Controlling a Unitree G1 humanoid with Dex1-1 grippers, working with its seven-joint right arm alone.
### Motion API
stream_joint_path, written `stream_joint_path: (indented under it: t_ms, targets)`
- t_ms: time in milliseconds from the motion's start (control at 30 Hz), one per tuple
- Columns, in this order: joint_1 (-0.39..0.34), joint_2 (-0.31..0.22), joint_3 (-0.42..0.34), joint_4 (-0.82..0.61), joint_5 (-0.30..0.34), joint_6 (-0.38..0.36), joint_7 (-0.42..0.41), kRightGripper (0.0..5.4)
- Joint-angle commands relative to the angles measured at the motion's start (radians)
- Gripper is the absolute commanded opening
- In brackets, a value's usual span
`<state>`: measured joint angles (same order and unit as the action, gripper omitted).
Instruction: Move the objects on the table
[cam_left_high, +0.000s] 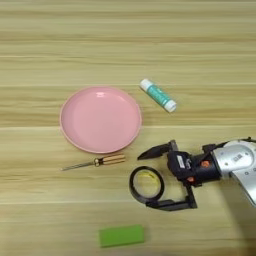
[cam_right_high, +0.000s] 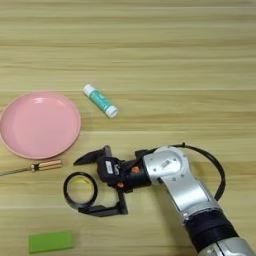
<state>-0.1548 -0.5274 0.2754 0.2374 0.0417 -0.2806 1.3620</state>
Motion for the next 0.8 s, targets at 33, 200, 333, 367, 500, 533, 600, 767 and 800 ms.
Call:
stream_joint_path:
  t_ms: [33,200,333,367,500,533,600,767,800]
  targets:
    - [-0.052,-0.025,-0.012,-0.017,-0.004,-0.012,-0.043,4.72]
    - [-0.055,-0.023,-0.009,-0.008,-0.004,-0.018,-0.045,4.11]
    - [-0.056,-0.023,-0.008,-0.007,0.002,-0.019,-0.040,4.05]
    - [-0.056,-0.023,-0.008,-0.008,0.004,-0.019,-0.038,4.05]
    - [-0.060,-0.019,-0.014,-0.010,0.021,-0.022,-0.035,4.05]
    - [-0.065,-0.016,-0.021,-0.012,0.031,-0.024,-0.036,4.05]
    - [-0.078,-0.007,-0.037,-0.017,0.058,-0.025,-0.039,4.05]
    - [-0.121,0.016,-0.085,-0.018,0.107,-0.036,-0.064,4.05]
    - [-0.127,0.020,-0.091,-0.015,0.112,-0.039,-0.069,4.05]
